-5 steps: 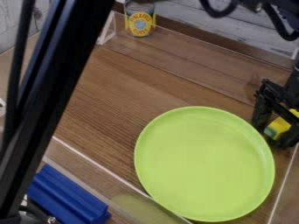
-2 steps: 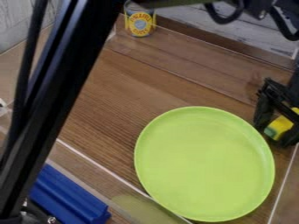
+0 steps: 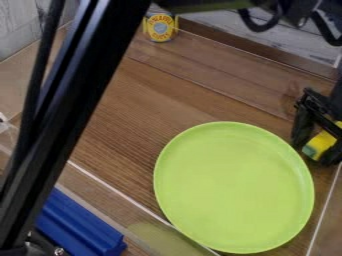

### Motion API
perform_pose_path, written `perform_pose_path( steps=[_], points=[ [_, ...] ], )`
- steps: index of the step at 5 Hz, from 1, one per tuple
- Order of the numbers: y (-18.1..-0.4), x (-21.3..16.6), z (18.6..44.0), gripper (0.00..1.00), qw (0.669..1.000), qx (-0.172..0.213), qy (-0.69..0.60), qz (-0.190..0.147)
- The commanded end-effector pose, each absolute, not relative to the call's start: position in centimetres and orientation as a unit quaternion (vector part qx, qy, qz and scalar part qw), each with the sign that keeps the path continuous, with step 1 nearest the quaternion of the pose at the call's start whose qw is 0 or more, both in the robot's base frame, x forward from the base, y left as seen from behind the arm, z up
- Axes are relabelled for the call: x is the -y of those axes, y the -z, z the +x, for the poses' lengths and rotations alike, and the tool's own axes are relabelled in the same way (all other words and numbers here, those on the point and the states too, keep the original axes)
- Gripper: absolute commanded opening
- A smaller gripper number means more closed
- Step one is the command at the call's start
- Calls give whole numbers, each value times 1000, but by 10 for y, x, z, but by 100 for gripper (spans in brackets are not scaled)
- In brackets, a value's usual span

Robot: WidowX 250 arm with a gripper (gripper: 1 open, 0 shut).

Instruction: Put the banana in the green plate

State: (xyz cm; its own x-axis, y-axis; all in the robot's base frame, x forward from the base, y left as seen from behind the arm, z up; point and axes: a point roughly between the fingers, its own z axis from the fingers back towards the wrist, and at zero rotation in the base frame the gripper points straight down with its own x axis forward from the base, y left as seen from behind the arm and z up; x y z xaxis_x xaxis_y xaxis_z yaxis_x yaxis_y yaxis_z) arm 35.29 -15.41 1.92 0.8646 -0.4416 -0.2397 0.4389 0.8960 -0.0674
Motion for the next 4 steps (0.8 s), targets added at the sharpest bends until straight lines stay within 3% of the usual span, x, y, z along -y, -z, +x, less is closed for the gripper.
perform_pose_path(
  steps=[1,2,4],
  points=[
    [-22,151,357,100,966,-122,228,-9],
    [-22,151,359,0,965,-126,228,-9],
    [-36,149,352,0,963,-132,234,10]
  ],
)
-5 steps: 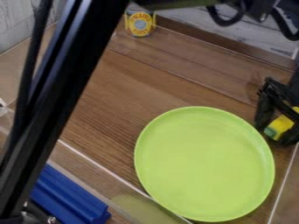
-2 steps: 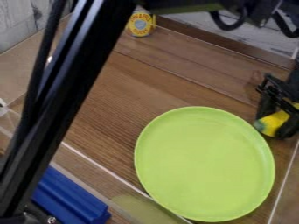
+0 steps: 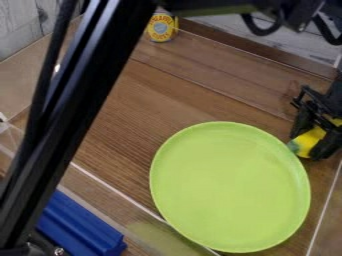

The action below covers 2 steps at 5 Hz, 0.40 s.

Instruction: Put the banana in the green plate

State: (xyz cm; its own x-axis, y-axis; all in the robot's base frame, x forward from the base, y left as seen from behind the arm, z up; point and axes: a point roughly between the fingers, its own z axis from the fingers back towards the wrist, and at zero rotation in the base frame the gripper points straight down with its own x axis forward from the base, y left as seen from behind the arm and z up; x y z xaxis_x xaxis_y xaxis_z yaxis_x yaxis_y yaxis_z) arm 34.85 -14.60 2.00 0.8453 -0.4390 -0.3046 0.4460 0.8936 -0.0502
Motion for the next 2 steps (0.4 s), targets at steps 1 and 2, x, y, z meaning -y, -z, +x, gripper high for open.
perform_pose_path(
  steps=[1,2],
  points=[
    [-44,149,348,0,963,-131,237,17],
    [-47,152,345,0,961,-128,243,22]
  ],
)
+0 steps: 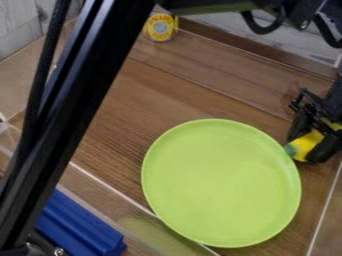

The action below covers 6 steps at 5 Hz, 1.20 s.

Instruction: Put the banana in the green plate

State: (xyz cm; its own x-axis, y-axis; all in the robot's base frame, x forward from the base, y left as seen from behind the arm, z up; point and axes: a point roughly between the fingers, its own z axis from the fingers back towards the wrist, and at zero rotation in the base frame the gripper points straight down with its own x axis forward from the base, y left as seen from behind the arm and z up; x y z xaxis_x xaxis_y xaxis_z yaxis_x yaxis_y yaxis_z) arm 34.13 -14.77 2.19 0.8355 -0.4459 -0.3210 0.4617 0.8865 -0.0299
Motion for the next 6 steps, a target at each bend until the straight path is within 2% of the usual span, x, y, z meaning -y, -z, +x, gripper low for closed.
perform_pose_path(
  steps=[1,6],
  points=[
    [-47,157,342,0,959,-127,251,24],
    [-40,160,327,0,943,-116,313,14]
  ],
)
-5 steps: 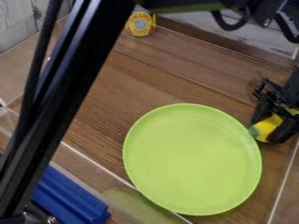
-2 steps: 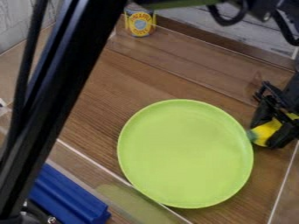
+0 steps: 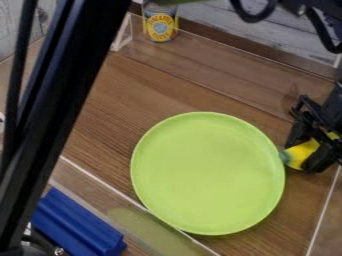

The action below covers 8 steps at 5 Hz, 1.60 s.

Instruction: Put the banana in the green plate

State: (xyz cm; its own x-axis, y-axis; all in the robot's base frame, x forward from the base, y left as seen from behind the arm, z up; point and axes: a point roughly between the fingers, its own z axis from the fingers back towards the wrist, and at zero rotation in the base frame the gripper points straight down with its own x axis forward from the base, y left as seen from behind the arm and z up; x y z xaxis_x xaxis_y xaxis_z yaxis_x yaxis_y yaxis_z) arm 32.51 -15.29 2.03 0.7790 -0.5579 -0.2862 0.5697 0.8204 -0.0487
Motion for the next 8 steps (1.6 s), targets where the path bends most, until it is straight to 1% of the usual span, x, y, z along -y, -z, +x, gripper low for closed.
perform_pose_path(
  steps=[1,3,5,7,8],
  points=[
    [-39,159,325,0,939,-112,326,10],
    [-39,160,320,0,932,-104,348,5],
    [-61,158,316,0,931,-106,348,18],
    [-92,156,310,0,931,-114,344,37],
    [-113,151,304,0,933,-124,335,48]
  ],
)
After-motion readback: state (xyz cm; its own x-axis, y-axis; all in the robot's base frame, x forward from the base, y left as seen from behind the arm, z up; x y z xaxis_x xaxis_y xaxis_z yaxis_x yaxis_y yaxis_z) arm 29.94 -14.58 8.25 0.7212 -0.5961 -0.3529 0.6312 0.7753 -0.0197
